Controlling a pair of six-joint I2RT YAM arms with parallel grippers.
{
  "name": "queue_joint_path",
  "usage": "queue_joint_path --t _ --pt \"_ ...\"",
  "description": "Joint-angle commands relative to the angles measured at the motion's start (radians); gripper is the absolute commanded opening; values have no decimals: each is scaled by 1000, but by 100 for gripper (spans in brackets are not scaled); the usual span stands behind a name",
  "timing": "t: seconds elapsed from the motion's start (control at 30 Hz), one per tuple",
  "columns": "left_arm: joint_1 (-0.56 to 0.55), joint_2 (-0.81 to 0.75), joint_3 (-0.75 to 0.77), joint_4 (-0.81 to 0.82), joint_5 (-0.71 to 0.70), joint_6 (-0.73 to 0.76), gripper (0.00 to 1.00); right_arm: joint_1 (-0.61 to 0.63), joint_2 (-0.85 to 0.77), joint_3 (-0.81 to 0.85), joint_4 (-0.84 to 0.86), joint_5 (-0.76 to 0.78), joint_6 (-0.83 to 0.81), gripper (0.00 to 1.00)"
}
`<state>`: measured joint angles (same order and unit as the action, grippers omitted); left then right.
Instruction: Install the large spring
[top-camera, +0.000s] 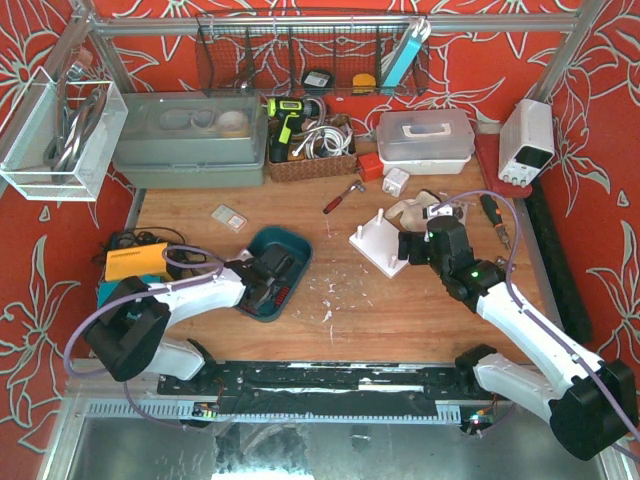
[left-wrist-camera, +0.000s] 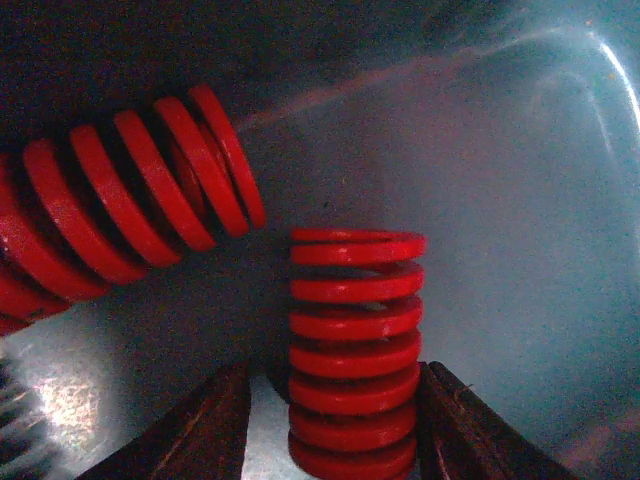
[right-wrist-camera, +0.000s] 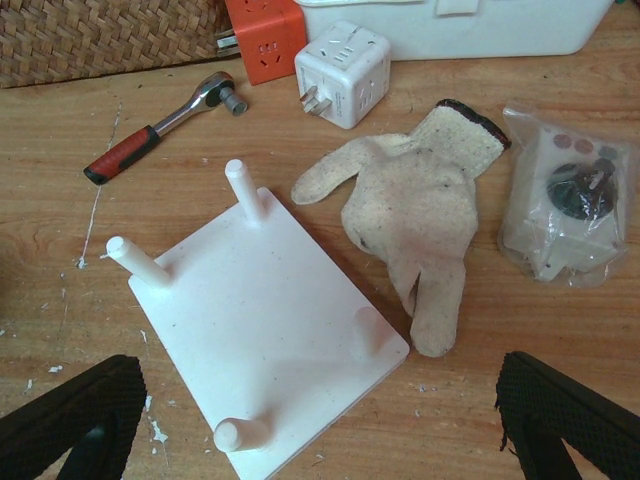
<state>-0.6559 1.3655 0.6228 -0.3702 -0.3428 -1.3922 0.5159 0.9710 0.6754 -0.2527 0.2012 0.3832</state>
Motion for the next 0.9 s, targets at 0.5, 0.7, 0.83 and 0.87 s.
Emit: queue_joint_path --t 0.5,0.7,0.83,0.87 --pt "35 53 25 19 -40 85 37 12 6 -11 16 23 -12 96" --pt "36 19 21 16 -38 119 22 13 11 -12 19 26 -15 96" --pt "36 -44 13 40 -53 177 15 13 8 -13 16 34 -8 96" --pt "35 -69 6 64 -54 210 14 13 6 -14 19 35 -6 96"
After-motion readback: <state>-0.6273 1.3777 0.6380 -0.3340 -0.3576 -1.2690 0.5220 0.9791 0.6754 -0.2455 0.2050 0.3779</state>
